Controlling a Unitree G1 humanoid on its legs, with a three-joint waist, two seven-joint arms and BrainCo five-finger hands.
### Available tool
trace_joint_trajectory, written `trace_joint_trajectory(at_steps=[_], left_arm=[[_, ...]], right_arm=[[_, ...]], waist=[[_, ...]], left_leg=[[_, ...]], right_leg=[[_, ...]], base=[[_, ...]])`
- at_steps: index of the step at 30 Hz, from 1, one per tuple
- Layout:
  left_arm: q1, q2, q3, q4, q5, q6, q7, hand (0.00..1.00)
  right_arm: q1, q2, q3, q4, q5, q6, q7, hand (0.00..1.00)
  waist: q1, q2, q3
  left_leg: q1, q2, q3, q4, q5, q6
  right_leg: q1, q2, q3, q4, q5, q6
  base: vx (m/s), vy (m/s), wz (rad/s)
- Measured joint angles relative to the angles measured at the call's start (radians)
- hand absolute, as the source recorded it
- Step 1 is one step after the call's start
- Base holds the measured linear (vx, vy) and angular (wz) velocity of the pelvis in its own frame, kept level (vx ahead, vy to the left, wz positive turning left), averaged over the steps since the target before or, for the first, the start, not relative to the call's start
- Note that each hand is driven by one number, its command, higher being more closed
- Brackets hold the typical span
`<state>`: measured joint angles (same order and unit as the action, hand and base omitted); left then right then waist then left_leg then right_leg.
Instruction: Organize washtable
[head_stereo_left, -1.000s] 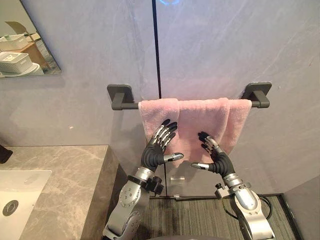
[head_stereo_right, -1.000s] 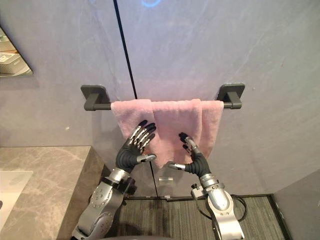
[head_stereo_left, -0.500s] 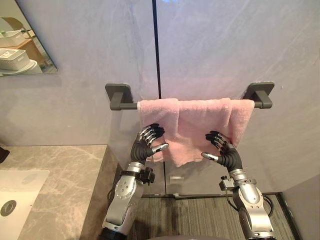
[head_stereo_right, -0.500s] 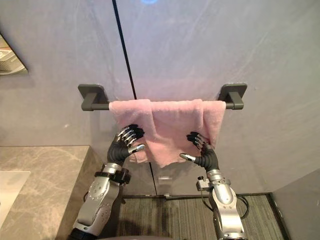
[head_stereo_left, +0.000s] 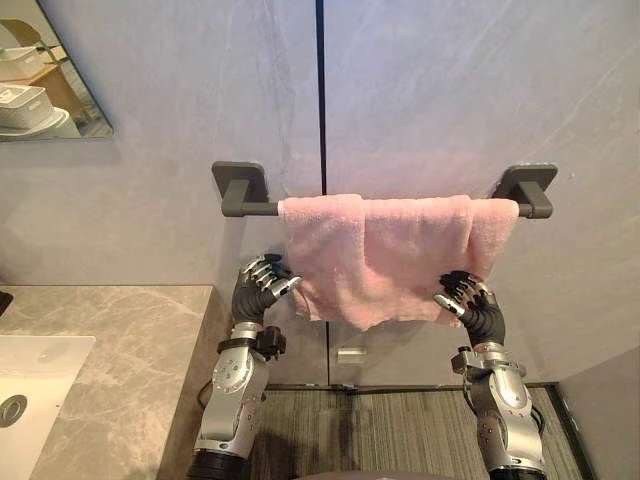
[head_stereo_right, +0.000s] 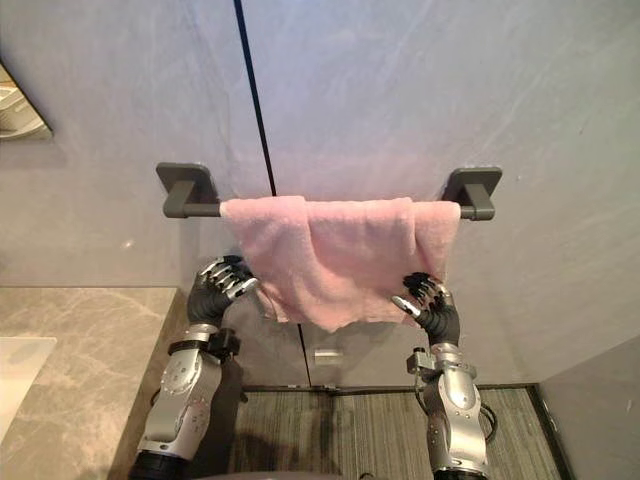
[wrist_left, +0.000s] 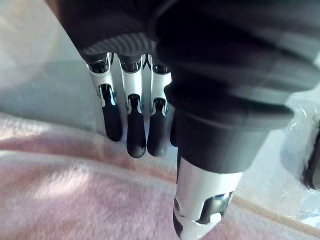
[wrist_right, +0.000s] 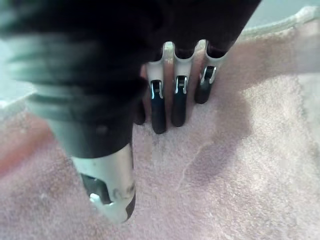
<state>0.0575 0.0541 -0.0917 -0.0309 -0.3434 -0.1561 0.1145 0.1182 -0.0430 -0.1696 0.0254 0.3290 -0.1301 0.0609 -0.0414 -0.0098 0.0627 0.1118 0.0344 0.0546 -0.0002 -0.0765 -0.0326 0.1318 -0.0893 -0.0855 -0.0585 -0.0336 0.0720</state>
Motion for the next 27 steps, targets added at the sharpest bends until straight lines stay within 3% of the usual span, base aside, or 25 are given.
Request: trace_joint_trajectory(at_steps=[11, 27], left_arm=[[0.012, -0.041, 0.047, -0.003, -0.020, 0.000, -0.004, 0.00], [0.163, -0.083, 0.056, -0.055, -0.043, 0.000, -0.026, 0.00]], right_arm=[[0.008, 0.057, -0.064, 0.000, 0.058, 0.000, -0.001, 0.00], [0.160, 0.115, -0.040, -0.093, 0.091, -0.002, 0.009, 0.00]], waist=[[0.000, -0.001, 0.003], [0.002, -0.008, 0.019]], left_leg=[[-0.001, 0.000, -0.001, 0.000, 0.000, 0.000], [0.007, 0.001, 0.002, 0.000, -0.001, 0.000]], right_leg=[[0.000, 0.000, -0.001, -0.002, 0.000, 0.000], [0.007, 0.000, 0.002, 0.001, 0.000, 0.000]], base=[[0.00, 0.000, 0.00], [0.00, 0.000, 0.00]])
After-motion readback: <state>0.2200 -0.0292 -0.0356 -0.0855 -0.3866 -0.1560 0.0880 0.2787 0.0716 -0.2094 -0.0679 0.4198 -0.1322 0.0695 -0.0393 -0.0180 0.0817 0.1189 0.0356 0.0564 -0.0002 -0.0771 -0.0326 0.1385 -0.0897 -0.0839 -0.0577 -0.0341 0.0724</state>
